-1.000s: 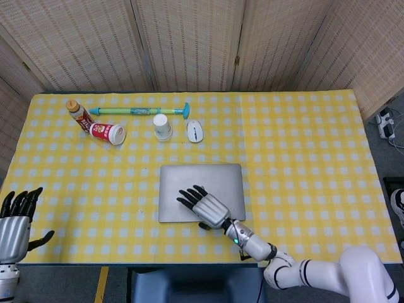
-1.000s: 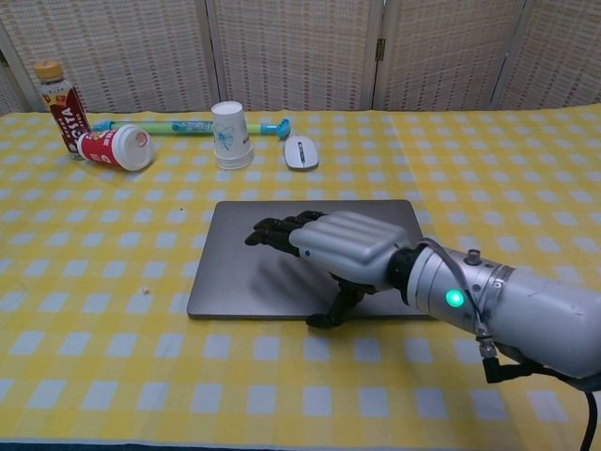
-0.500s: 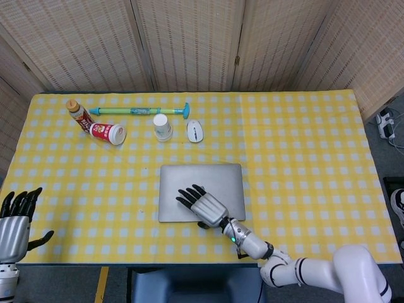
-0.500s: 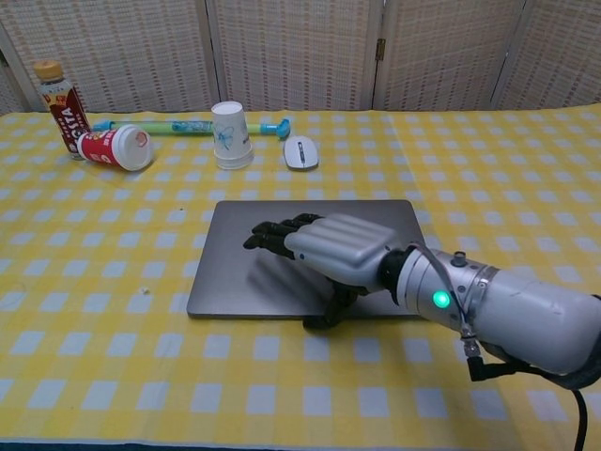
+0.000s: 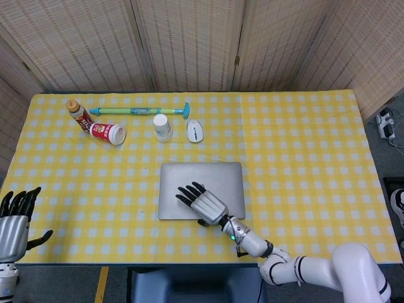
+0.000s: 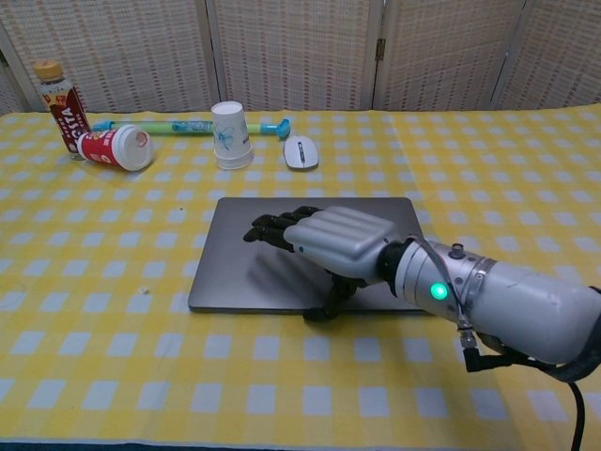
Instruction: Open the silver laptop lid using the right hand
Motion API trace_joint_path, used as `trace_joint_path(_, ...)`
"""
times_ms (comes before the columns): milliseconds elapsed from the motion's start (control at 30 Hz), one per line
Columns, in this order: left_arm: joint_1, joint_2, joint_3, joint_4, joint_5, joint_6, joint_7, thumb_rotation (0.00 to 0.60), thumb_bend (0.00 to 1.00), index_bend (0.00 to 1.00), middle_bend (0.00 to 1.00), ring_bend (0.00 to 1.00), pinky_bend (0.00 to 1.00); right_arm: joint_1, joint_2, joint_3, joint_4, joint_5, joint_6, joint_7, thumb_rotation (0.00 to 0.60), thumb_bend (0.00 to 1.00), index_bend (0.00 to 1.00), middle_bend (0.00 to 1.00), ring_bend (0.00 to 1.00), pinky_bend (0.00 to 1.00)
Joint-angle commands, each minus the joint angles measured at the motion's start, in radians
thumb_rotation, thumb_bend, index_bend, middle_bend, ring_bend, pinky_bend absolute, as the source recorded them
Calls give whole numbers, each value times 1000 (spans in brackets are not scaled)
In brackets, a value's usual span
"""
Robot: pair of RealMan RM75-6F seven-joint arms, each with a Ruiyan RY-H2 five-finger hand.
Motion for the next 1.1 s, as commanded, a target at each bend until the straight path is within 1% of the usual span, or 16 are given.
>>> trace_joint_path(33, 0, -1, 1, 3, -1, -2, -2, 600, 161, 69, 186, 138, 5, 1, -6, -5, 10, -1, 4, -3, 600, 308, 0, 0, 0, 0)
trace_joint_path(100, 0, -3, 1, 6, -2, -2, -4, 600, 161, 69, 186, 138, 5, 3, -12, -9, 21, -5, 6, -2, 600, 345, 0, 0, 0, 0)
trace_joint_path(267, 4, -4, 2, 14, -3, 0, -11, 600, 161, 69, 186, 138, 5, 8, -25, -18, 45, -24, 22, 6, 600, 510, 0, 0, 0, 0)
trace_joint_path(400, 5, -5, 1, 19, -6, 0, -18, 600, 161, 69, 186, 138, 5, 12, -25, -20, 50, -33, 31, 8, 600, 574, 0, 0, 0, 0)
trace_joint_path(633, -6, -5, -3, 33, 5, -8, -23, 600, 161, 71, 186, 138, 5, 20, -21, -17, 55, -43, 47, -15, 600, 586, 0, 0, 0, 0)
trace_joint_path(833, -50, -8, -1, 68, 83, -28, -62, 600, 161, 118, 186, 145, 17, 30, 2, 0, 31, -37, 54, -46, 600, 586, 0, 0, 0, 0)
trace_joint_path(867, -59, -11, -1, 76, 97, -29, -66, 600, 162, 135, 188, 153, 22, 32, 7, 3, 26, -35, 55, -52, 600, 586, 0, 0, 0, 0)
trace_joint_path(967, -89, -25, 1, 108, 142, -42, -93, 600, 168, 228, 226, 196, 52, 39, 22, 14, 6, -28, 55, -74, 600, 586, 0, 0, 0, 0)
trace_joint_path(1033, -110, -31, 7, 126, 173, -57, -108, 600, 174, 292, 273, 232, 76, 44, 31, 20, -6, -23, 55, -92, 600, 586, 0, 0, 0, 0)
trace_joint_path(1100, -128, -42, 14, 145, 204, -63, -120, 600, 186, 349, 339, 290, 132, 48, 39, 24, -17, -18, 54, -109, 600, 587, 0, 0, 0, 0)
